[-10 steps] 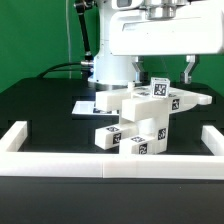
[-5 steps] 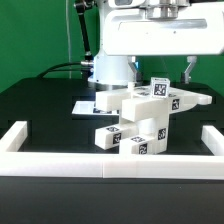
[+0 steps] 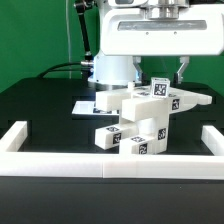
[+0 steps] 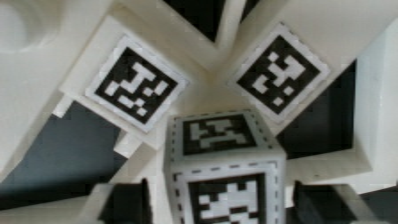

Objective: Assemble chair

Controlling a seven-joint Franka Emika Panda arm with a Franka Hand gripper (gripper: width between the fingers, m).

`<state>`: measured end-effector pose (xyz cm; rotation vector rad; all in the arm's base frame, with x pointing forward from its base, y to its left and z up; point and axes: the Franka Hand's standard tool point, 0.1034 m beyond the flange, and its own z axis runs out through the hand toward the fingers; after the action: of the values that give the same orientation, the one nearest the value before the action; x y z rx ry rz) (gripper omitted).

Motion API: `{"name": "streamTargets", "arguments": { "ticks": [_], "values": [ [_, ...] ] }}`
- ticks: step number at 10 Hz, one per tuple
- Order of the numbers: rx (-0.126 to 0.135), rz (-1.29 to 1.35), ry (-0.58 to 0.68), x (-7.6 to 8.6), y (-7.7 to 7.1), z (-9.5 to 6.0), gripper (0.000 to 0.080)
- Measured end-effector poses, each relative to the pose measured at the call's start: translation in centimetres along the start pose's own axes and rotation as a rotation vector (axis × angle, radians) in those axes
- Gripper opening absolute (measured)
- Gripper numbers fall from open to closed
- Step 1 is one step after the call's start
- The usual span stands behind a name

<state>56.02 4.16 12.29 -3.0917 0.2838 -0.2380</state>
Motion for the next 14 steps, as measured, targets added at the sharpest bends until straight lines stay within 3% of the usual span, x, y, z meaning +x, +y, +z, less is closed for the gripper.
{"name": "streamTargets", "arguments": {
  "ticks": [1,6,11,14],
  "values": [
    [0.0,0.0,0.0,0.02,0.02,-0.01,0.0286],
    [0.001,0.039,0.0,0.01,0.03,0.01,0.0287],
    [0.001,0.551,-0.007,0.09,0.04,0.05,0.0288],
    [0.001,0.625,-0.004,0.25,0.08,0.06,0.0288]
  ]
}}
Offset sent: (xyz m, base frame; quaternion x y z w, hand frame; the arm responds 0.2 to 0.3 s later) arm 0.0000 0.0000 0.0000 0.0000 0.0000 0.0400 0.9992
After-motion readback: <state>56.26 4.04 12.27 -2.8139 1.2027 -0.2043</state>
